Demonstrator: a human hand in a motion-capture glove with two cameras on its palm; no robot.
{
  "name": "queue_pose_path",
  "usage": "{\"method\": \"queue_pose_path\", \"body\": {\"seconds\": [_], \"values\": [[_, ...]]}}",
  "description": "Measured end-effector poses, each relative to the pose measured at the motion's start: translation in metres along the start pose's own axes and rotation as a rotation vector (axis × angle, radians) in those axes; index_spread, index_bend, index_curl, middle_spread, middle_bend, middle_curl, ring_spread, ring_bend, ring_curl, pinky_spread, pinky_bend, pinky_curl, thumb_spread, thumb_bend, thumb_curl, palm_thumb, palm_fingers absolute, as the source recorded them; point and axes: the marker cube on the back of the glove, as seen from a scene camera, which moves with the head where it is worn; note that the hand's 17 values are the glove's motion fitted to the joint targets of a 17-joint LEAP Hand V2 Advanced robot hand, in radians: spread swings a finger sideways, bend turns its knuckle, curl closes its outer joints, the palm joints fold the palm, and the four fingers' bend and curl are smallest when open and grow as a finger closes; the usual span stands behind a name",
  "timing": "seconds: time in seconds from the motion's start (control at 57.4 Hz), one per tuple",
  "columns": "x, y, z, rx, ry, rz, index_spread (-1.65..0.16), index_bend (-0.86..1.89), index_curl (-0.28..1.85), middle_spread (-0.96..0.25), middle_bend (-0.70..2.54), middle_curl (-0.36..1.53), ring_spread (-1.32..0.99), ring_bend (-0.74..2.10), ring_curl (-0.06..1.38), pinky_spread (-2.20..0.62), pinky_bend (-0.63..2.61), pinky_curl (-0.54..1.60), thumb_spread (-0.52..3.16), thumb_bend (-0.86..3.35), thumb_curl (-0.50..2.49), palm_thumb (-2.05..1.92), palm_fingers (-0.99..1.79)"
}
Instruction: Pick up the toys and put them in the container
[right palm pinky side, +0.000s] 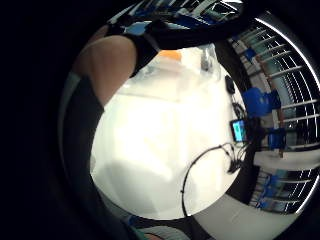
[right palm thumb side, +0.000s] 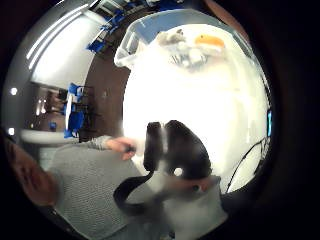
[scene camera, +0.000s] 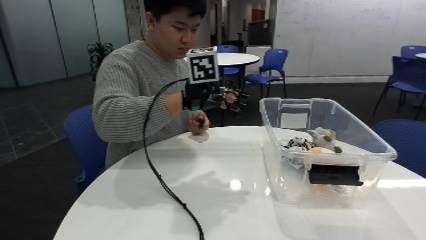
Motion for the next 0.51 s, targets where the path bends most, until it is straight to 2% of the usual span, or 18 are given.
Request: {"method": "queue_pose_path", "body": {"seconds": [0.139, 0.279, 0.366, 0.505], "values": [[-0.017, 0.065, 0.023, 0.012, 0.021, -0.022, -0.37, 0.19, 0.27, -0.17, 0.17, 0.41, -0.15, 0.48, 0.36, 0.04, 0.94, 0.31, 1.40, -0.02, 0.38, -0.02, -0.06], [-0.068, 0.149, 0.073, 0.006, 0.020, -0.072, -0.37, 0.19, 0.30, -0.17, 0.18, 0.39, -0.14, 0.44, 0.34, 0.04, 0.91, 0.30, 1.41, -0.02, 0.35, -0.02, -0.03], [-0.091, 0.184, 0.105, -0.001, -0.044, -0.002, -0.38, 0.19, 0.32, -0.18, 0.18, 0.38, -0.14, 0.43, 0.34, 0.05, 0.89, 0.30, 1.41, -0.02, 0.33, -0.02, -0.02], [-0.101, 0.212, 0.138, -0.043, -0.113, 0.086, -0.38, 0.19, 0.33, -0.18, 0.18, 0.38, -0.15, 0.43, 0.34, 0.05, 0.87, 0.30, 1.42, -0.01, 0.32, 0.00, 0.00]]}}
